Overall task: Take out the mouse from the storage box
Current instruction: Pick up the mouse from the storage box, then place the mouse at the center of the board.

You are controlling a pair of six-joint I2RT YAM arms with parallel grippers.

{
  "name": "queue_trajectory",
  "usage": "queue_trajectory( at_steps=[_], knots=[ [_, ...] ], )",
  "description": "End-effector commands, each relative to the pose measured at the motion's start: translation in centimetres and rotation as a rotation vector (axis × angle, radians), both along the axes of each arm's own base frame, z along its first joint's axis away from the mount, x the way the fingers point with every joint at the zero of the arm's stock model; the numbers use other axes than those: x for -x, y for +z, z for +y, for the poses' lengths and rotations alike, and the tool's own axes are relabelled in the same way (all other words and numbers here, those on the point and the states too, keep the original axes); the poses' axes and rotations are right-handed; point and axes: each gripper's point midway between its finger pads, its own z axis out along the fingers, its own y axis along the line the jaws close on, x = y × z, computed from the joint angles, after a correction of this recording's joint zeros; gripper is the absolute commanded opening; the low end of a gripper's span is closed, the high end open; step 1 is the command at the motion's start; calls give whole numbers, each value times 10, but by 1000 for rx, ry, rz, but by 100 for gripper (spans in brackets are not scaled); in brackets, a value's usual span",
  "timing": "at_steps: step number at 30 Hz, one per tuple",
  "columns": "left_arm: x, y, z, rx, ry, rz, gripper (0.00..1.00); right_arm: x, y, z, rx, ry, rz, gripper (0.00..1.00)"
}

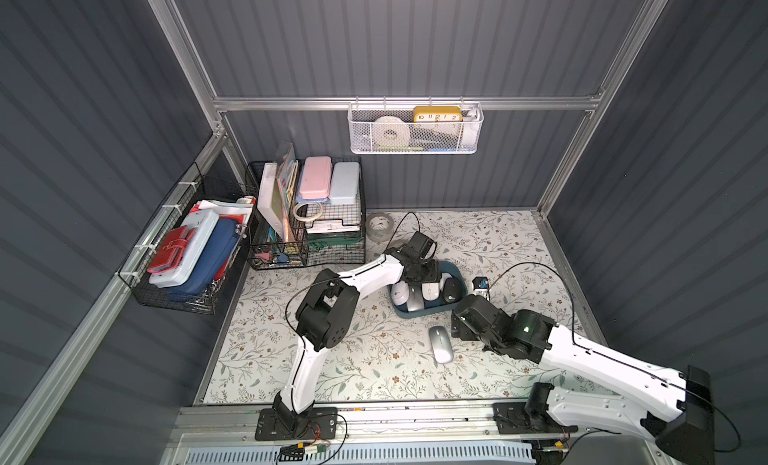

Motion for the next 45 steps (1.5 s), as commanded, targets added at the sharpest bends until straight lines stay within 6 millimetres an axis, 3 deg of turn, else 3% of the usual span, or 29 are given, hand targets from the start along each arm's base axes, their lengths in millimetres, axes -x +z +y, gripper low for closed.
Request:
queue_trajectory(
  at_steps=[1, 7, 13, 14, 20, 26, 32, 37, 45],
  knots=[
    [4, 40, 5, 10, -6, -63, 53, -1, -3, -1, -5, -18, -1, 87],
    [21, 66, 22, 8, 15, -110, 53, -2, 3, -5, -1, -30, -18, 86],
    [60, 78, 42, -28, 20, -116, 53, -4, 10, -12, 3, -46, -56, 87],
    [72, 68, 51, -56, 21, -94, 53, -4, 11, -13, 4, -48, -59, 87],
    [132, 47, 71, -135, -15, -52, 53, -5, 13, -14, -2, -59, -69, 87],
    [179, 15, 79, -212, -47, 15, 54, -7, 14, -11, -11, -61, -76, 87],
    [193, -9, 82, -272, -61, 50, 55, -8, 12, -6, -10, -54, -63, 87],
    [188, -28, 90, -353, -25, 57, 56, -7, 10, -5, -13, -53, -50, 87],
    [188, -51, 80, -374, -44, 91, 57, -4, 12, -12, -12, -73, -47, 87]
  ],
)
